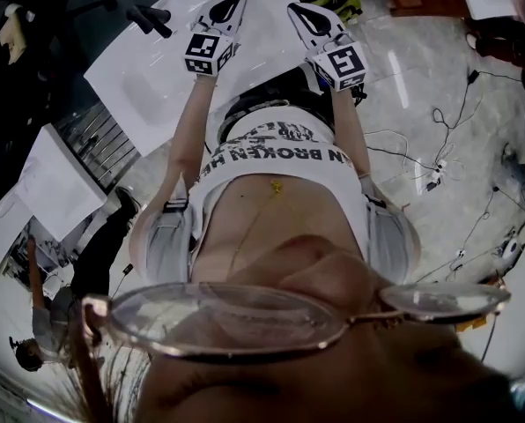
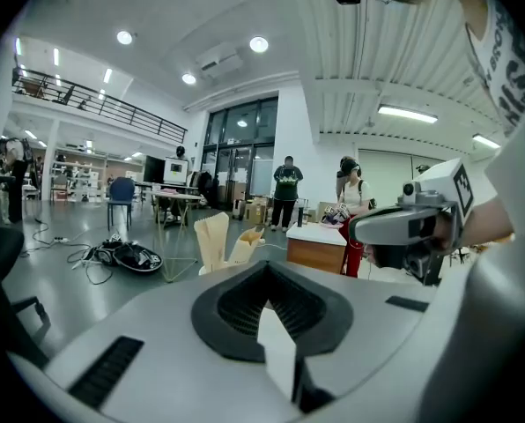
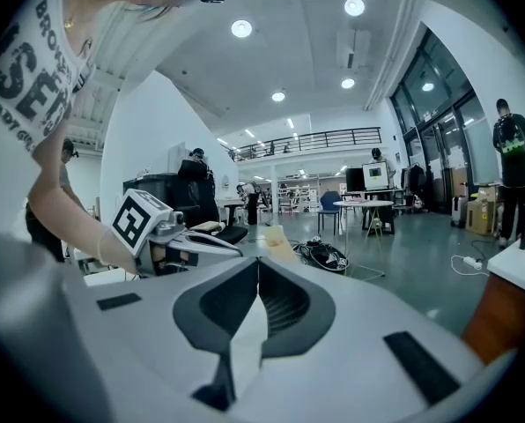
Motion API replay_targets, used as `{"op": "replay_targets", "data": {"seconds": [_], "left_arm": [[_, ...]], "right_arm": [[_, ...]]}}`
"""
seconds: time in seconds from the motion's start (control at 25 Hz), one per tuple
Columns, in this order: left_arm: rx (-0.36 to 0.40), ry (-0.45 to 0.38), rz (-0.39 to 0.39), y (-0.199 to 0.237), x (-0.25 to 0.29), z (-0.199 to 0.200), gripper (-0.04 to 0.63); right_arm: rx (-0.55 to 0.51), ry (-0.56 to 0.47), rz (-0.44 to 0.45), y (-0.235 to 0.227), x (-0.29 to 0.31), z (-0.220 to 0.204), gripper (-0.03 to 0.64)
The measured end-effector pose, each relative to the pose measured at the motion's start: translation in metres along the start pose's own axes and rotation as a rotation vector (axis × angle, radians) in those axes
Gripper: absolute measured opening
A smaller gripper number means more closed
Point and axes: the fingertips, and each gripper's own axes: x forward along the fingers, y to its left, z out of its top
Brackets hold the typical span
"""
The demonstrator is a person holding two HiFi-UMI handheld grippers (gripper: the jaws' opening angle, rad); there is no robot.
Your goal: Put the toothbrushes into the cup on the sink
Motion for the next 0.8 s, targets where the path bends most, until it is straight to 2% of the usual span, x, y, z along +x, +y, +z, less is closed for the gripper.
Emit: {"op": "replay_targets", "data": {"seconds": [0.56, 0.8], "left_arm": [[-0.036, -0.052, 0.077, -0.018, -0.048, 0.013, 0.012], [-0.038, -0.050, 0.087, -0.026, -0.061, 0.012, 0.012]], "right_arm": [[-0.032, 0.003, 0.115, 0.036, 0.021, 0.006, 0.026], [-0.044, -0.002, 0.167, 0.052, 0.029, 0.011, 0.026]]}}
